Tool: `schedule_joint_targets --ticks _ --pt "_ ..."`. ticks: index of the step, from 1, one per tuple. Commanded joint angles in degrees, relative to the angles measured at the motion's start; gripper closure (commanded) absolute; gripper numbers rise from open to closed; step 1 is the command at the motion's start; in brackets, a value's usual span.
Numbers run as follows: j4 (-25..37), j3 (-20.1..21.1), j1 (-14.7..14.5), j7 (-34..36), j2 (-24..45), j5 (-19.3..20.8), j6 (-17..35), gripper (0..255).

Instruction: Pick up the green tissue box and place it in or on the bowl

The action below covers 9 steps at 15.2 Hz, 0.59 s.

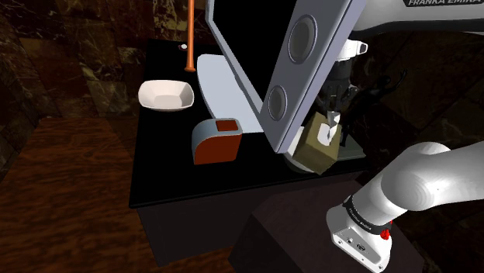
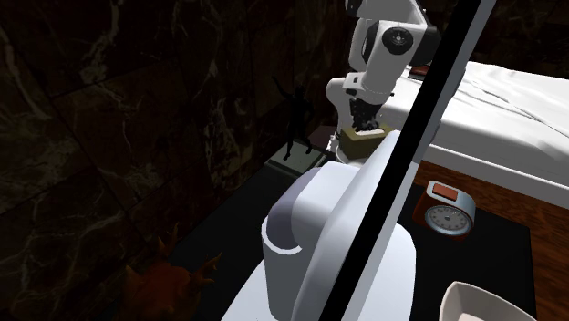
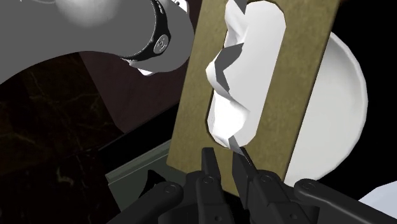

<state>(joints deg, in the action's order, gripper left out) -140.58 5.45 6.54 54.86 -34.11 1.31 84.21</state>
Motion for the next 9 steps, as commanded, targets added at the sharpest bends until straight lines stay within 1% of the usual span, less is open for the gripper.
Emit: schedule_joint_targets --ticks 1,6,7,9 --pt "-0.47 0.06 -0.06 0.04 0.18 -0.12 0.14 255" --pt "-0.47 0.02 -0.1 0.06 0.18 -0.1 0.14 255" --pt "-0.46 0.02 -0.1 0.06 0.22 -0.1 0.17 0" --pt "-0.35 0.01 -0.09 0.04 0.27 -0.09 0.1 0"
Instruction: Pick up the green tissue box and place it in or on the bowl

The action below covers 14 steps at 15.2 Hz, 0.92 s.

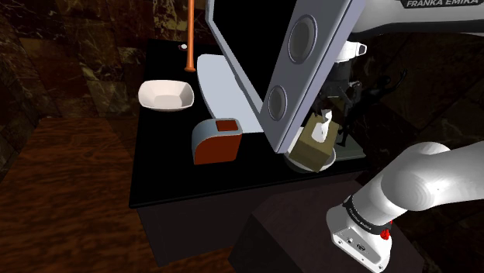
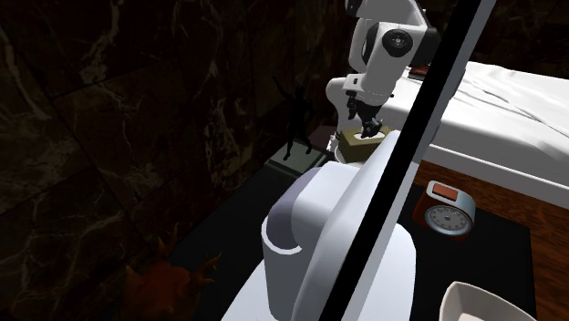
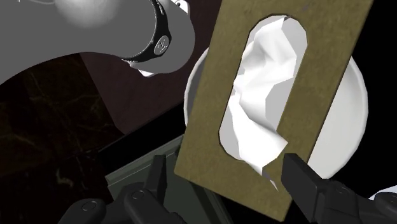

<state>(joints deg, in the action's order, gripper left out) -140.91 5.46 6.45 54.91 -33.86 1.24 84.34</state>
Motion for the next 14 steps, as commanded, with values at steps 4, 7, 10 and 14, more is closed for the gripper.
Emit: schedule_joint_targets --ticks 4,7,10,14 --pt "2.22 0.08 0.01 0.05 0.73 -0.03 -1.56 0" --pt "9.05 0.29 0.1 0.19 3.24 -0.01 -5.9 0" --pt "9.05 0.29 0.1 0.19 3.24 -0.01 -5.9 0" --pt "9.05 0.29 0.1 0.19 3.24 -0.01 -5.9 0"
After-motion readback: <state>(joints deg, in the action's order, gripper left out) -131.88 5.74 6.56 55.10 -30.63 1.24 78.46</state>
